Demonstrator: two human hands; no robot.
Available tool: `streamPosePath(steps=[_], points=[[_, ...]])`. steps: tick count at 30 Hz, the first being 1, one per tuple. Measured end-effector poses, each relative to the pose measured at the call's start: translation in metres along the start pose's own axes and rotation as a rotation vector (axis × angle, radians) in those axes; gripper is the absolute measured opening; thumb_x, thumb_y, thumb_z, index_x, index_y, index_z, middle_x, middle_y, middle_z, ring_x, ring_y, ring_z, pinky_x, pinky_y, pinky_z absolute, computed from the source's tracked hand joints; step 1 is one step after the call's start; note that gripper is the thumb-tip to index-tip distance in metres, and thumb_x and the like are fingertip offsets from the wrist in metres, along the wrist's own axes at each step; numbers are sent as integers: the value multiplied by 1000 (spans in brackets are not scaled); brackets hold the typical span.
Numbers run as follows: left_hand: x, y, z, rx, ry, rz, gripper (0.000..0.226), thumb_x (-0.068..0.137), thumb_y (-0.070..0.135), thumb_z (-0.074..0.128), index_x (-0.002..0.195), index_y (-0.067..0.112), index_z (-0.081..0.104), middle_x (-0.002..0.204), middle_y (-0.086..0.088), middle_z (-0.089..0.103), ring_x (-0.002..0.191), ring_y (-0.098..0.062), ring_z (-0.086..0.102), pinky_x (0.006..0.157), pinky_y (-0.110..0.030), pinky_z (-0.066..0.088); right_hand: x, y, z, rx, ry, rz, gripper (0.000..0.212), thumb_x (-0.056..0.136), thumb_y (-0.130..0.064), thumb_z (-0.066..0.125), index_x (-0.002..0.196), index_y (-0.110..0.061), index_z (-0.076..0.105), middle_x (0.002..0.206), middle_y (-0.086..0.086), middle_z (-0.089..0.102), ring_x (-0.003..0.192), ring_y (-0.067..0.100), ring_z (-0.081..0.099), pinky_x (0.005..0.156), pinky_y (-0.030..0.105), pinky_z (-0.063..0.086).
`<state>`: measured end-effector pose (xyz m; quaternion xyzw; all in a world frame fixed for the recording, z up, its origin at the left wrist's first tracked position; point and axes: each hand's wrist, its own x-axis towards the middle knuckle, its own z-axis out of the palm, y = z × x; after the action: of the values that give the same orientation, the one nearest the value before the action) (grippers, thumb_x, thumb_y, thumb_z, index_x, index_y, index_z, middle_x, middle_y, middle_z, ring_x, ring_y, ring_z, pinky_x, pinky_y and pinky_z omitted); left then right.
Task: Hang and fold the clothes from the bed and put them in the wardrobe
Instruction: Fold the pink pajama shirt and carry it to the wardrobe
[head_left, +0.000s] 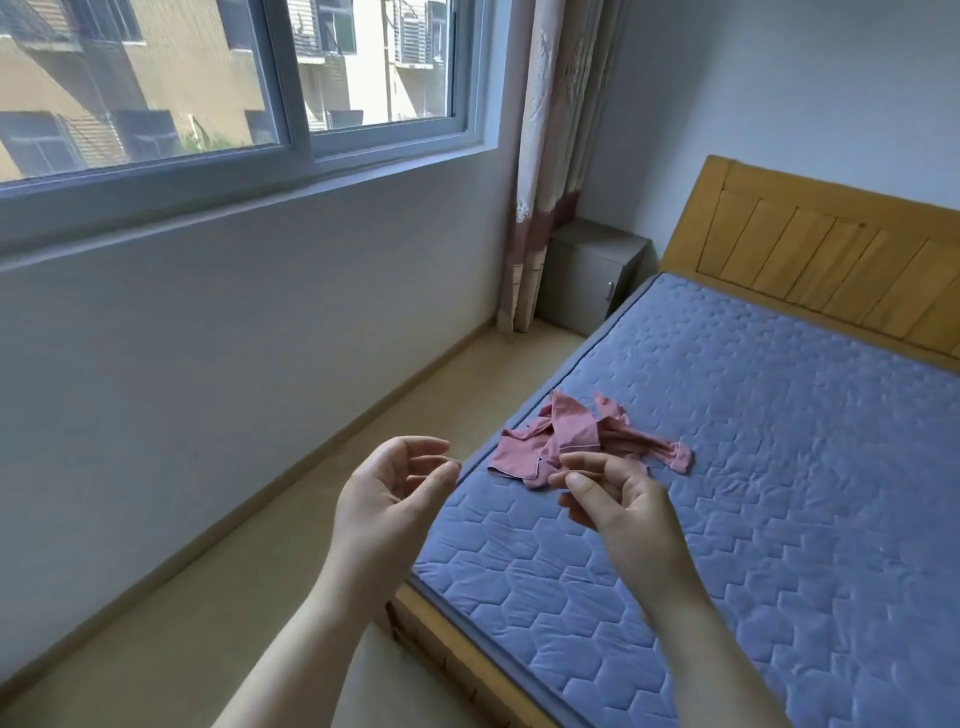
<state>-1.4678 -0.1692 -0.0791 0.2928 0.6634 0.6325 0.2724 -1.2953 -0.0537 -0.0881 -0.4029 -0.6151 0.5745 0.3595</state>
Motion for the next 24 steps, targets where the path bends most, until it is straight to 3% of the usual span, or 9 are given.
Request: streamPosePath(steps=[5,11,16,24], points=[[62,-5,9,5,-63,-15,12,84,13,71,94,20,70,89,-6,74,85,-27,69,80,-37,56,53,7,8,8,76,22,14,93,-8,60,101,-14,69,94,5,75,83,14,68,79,27,54],[142,-8,40,45,-97,-5,12,85,12,70,95,19,70,91,-5,74,86,-25,69,84,-38,56,136,16,7,56,107,3,16,92,-5,59,96,-16,70,91,10,75,78,14,67,62,17,53],[195,-12,65,77,-144,-26,12,85,12,70,95,18,70,89,-5,74,84,-23,69,82,-36,56,189,26,0,58,142,23,17,93,-5,59,95,-18,70,90,3,76,86,13,70,78,23,53],[276,-37,100,92,-312,-98,13,86,9,68,95,18,69,89,-3,75,80,-16,70,76,-27,55,250,55,-7,10,265,106,14,93,-8,59,99,-16,69,86,-2,76,77,3,70,67,13,51]])
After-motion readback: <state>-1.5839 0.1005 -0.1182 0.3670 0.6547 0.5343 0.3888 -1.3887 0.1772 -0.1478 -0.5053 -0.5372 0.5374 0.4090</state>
